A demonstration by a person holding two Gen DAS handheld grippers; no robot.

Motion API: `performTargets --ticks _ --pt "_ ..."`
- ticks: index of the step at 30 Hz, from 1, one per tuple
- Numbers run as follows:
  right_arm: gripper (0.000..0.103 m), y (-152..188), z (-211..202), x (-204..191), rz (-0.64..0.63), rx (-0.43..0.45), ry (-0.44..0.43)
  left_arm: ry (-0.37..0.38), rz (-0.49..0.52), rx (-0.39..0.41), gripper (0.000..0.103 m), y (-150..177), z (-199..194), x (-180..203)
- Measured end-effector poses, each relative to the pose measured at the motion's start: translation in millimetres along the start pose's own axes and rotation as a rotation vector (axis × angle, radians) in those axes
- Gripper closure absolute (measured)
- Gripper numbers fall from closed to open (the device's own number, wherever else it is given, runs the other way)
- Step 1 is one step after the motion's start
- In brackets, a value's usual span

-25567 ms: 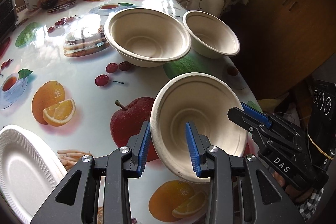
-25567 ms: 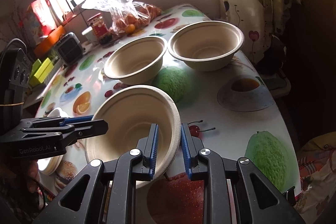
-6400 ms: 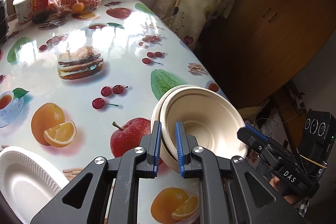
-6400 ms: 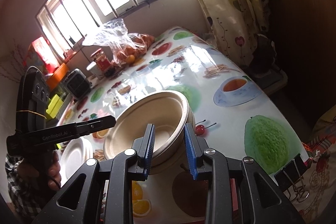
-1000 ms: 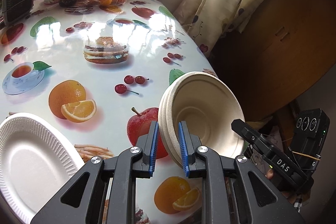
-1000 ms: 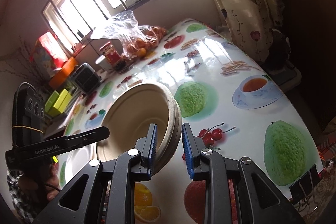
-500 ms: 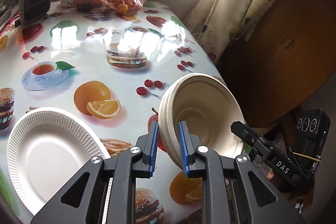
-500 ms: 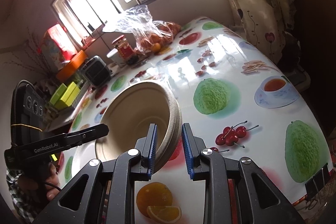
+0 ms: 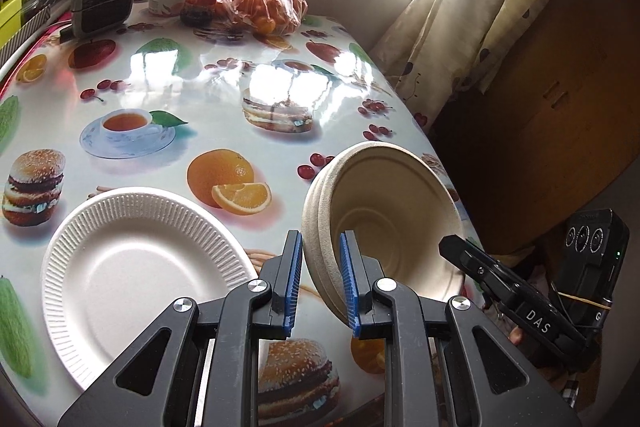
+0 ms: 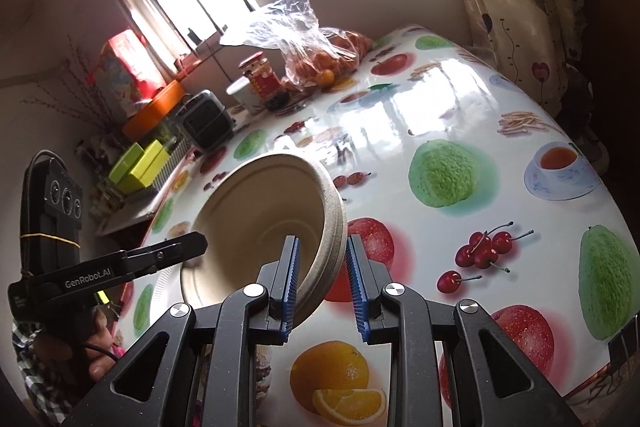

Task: Organize plates and bowls
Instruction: 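Carry the beige bowl stack with both grippers toward the white plate stack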

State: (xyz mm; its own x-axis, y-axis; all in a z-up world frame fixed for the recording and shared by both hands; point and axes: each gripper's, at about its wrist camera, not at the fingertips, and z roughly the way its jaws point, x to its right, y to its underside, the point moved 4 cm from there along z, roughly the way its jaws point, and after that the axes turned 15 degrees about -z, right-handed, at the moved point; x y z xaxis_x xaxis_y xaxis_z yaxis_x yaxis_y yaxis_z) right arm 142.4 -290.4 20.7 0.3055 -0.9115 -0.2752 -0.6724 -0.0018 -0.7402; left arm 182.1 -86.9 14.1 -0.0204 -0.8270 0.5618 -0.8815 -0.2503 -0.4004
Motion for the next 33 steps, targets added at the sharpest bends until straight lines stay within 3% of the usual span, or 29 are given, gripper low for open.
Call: performTargets --ticks 33 --pt "0.079 4 41 -78 -0.123 -0.065 -0.137 -0.09 -0.121 0.106 0.083 7 -56 -73"
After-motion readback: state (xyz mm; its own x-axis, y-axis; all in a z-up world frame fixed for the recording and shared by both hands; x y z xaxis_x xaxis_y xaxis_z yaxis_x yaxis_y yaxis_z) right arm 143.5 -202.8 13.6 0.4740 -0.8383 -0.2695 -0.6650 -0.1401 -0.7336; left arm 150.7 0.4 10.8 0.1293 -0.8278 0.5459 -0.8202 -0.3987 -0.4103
